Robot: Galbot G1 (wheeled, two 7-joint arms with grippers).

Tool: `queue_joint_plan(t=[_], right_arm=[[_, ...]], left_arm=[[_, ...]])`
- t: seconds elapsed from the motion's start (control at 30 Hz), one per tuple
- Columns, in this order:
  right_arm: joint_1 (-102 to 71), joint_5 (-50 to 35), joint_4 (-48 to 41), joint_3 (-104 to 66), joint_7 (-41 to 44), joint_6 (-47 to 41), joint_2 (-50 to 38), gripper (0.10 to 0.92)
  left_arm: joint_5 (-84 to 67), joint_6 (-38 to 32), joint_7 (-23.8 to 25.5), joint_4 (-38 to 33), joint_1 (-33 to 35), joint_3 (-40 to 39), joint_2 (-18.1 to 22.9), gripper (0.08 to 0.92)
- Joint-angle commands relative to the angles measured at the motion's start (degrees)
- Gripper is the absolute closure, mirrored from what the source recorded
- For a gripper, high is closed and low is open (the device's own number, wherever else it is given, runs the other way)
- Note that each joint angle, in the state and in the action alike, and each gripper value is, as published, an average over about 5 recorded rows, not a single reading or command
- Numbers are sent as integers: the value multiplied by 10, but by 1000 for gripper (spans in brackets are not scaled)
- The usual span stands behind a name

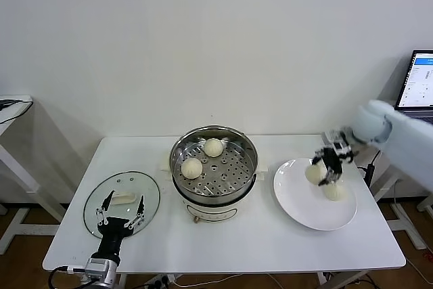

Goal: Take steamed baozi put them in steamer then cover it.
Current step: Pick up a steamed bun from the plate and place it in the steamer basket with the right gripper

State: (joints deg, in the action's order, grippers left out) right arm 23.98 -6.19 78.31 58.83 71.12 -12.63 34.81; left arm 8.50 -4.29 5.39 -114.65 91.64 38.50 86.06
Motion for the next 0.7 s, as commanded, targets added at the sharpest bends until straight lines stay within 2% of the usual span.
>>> queue_joint_plan(t=[0.03,0.23,0.37,0.53,0.7], right_arm=[[239,-85,28,146,8,5,69,313],[242,-78,17,158,-7,46,166,313],[233,-45,-4,160,-15,141,228,313],[225,39,-2,174,-29,279,282,313],[212,102,15,190,-61,358,316,313]], left_arm=[[-3,2,2,5,-3,2,-3,177],[-9,1,6,8,-5,11,-7,177],[-14,1,8,9,-5,18,-9,177],[-18,2,9,10,-7,22,-10,177],[-20,3,10,12,-11,21,-11,177]])
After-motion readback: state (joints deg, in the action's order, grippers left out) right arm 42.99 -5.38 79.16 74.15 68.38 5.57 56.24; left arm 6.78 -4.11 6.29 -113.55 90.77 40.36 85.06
